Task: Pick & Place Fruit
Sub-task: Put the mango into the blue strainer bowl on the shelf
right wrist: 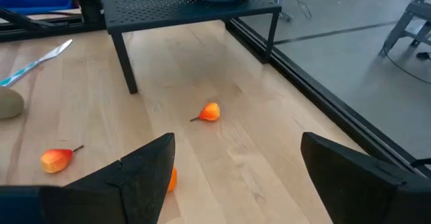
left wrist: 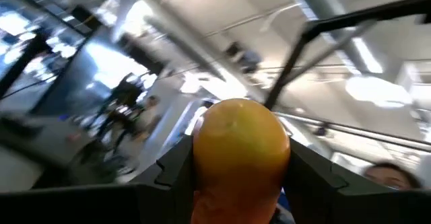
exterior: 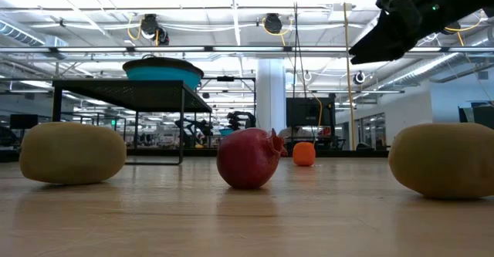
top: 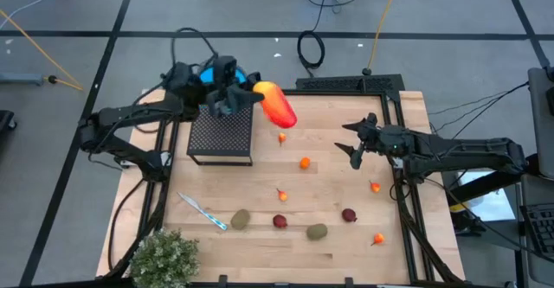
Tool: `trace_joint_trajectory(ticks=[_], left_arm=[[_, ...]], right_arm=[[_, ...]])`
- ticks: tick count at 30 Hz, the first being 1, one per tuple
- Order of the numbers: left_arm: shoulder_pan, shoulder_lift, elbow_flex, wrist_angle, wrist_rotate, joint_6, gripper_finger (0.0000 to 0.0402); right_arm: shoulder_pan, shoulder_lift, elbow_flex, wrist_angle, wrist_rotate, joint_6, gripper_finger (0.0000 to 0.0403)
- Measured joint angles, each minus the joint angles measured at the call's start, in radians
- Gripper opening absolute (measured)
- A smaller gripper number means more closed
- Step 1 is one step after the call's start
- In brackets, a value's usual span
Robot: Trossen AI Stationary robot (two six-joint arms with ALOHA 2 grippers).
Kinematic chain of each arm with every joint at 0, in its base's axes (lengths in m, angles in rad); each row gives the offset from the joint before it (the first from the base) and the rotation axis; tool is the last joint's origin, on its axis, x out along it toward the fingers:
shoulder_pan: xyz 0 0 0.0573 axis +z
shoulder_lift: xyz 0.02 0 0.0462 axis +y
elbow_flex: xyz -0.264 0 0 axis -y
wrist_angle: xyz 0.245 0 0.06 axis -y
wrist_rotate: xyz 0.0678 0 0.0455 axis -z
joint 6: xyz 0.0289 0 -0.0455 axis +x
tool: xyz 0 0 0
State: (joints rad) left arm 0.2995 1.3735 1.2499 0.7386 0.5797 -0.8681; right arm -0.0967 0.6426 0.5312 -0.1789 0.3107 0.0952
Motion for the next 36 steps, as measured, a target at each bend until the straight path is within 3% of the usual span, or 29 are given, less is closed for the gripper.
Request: trace_joint_trajectory(ticks=[8, 13, 22, 26, 31, 36], left_arm=[[-0.131, 0.000, 0.000, 0.193, -0.004, 0.146, 0.0166], [-0.190, 0.000, 0.000, 0.202, -0.039, 0.270, 0.0164], [-0.218, 0.001, 0.000, 0.201, -0.116, 0.292, 0.0166], [-0.223, 0.000, 0.001, 0.152, -0.207, 0.198, 0.0164], [-0.221, 0.001, 0.001, -0.111, -0.395, -0.042, 0.0164], [-0.207, 0.001, 0.001, -0.397, -0.458, -0.259, 0.0164]], right_arm=[[0.000, -0.016, -0.002, -0.001, 0.000, -0.010, 0.0265], [0.000, -0.016, -0.002, -0.001, 0.000, -0.068, 0.0250], [0.000, -0.016, -0.002, -0.004, 0.000, -0.116, 0.0250], [0.000, -0.016, -0.002, -0.024, 0.000, -0.109, 0.0244], [0.000, -0.016, -0.002, -0.037, 0.001, -0.107, 0.0233], [0.000, -0.016, -0.002, -0.036, 0.001, -0.107, 0.0223]])
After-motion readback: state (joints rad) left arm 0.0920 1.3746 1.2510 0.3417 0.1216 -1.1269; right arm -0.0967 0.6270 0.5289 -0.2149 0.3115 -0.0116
